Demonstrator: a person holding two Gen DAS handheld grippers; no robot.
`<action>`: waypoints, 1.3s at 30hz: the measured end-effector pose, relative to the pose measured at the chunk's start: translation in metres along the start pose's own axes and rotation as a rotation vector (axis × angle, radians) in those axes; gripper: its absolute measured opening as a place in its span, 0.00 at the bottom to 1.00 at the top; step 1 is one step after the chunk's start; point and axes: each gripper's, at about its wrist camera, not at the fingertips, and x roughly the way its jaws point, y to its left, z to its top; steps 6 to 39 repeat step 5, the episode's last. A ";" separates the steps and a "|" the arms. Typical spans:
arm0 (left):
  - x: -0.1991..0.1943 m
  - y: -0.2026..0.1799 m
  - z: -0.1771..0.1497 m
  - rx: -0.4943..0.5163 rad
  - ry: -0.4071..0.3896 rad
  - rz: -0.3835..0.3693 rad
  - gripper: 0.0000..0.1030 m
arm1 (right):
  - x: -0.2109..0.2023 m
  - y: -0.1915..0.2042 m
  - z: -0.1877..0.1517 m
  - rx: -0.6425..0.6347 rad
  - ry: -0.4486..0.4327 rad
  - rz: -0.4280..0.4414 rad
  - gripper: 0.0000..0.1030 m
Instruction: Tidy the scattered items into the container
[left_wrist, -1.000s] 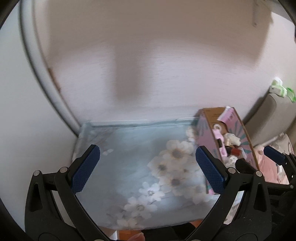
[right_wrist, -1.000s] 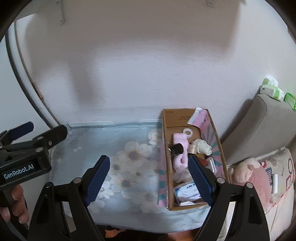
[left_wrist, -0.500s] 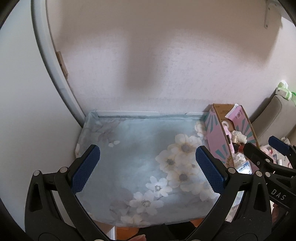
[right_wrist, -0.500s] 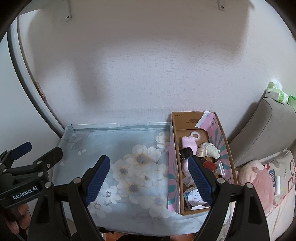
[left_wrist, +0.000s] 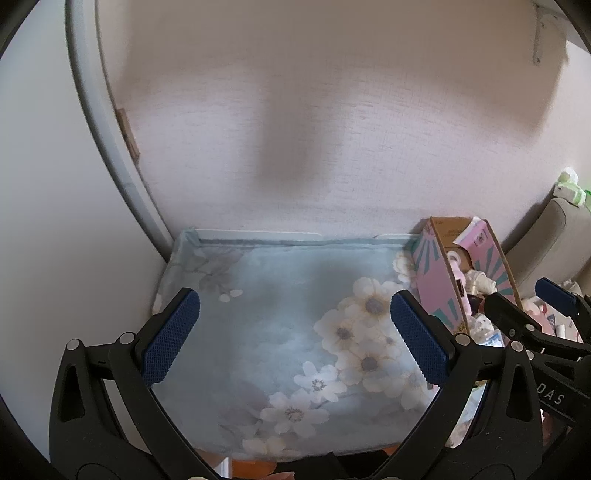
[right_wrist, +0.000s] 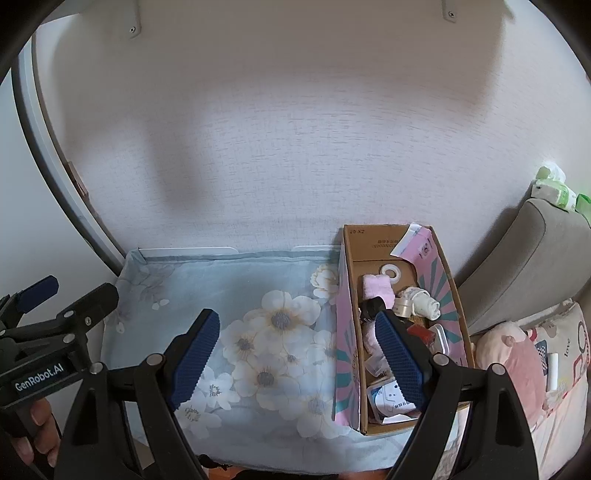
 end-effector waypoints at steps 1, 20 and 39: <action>0.000 0.001 0.000 -0.008 -0.004 -0.002 1.00 | 0.000 0.001 0.000 0.002 -0.001 -0.001 0.81; -0.003 0.004 0.001 -0.019 -0.027 0.007 1.00 | 0.002 0.000 0.003 0.001 -0.003 0.000 0.81; -0.003 0.004 0.001 -0.019 -0.027 0.007 1.00 | 0.002 0.000 0.003 0.001 -0.003 0.000 0.81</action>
